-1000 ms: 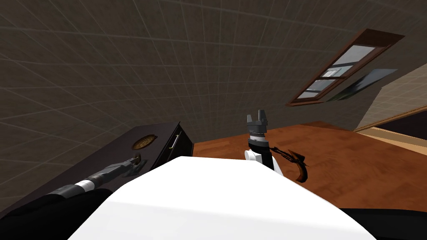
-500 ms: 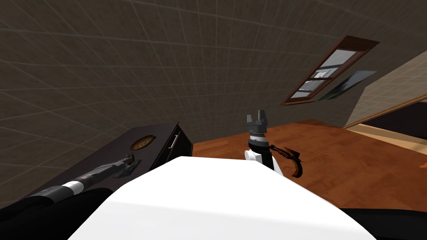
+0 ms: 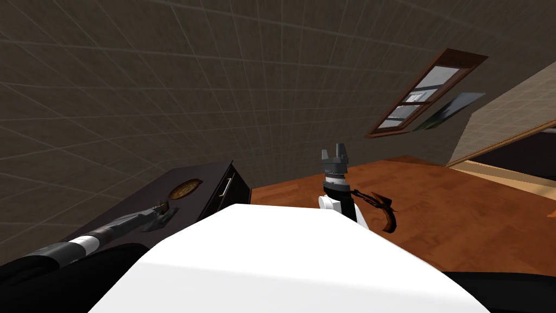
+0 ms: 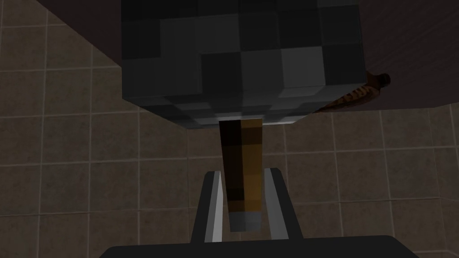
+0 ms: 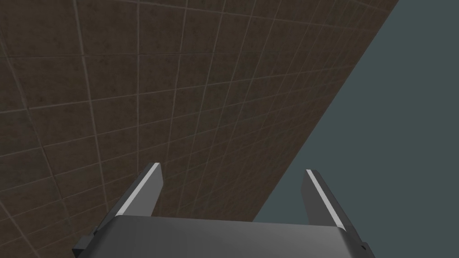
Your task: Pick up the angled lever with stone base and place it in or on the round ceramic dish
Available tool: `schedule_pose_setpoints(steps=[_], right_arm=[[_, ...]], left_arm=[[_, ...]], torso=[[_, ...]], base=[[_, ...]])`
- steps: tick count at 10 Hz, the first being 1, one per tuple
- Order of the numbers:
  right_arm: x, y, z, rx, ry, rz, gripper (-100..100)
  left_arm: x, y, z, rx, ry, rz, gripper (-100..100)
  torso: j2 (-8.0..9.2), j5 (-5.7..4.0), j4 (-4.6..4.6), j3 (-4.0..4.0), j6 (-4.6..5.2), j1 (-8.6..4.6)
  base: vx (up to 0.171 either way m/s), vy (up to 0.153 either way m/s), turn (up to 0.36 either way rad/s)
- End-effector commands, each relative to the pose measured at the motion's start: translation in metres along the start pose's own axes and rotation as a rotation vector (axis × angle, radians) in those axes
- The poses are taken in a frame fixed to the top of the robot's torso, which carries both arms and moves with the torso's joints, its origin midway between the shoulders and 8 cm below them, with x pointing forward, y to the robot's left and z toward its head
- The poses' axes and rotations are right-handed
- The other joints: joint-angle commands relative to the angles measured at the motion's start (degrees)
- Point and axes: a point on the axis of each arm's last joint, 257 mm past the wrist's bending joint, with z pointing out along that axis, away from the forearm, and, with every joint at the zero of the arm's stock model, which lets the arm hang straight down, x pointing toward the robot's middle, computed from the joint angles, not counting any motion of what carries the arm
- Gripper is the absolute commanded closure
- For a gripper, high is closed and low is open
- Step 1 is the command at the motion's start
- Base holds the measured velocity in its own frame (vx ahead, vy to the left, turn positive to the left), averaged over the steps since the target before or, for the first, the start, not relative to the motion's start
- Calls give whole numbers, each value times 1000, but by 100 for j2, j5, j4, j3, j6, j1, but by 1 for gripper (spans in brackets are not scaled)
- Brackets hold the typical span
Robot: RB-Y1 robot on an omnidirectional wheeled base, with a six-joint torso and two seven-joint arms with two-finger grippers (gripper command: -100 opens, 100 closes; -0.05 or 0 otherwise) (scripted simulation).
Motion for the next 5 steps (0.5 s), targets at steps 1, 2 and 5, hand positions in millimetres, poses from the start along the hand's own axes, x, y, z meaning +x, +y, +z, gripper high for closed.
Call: schedule_pose_setpoints(steps=[1,2,5], right_arm=[[0,0,0,0,0,0,0],[0,0,0,0,0,0,0],[0,0,0,0,0,0,0]], left_arm=[[-5,7,1,5,-8,-17,100],[-9,10,1,9,-12,-26,100],[-18,19,4,25,-25,-53,100]], torso=[[0,0,0,0,0,0],[-7,2,-1,-4,0,9],[-25,10,-5,-14,4,38]], base=[[100,81,-7],[134,102,3],[141,132,11]])
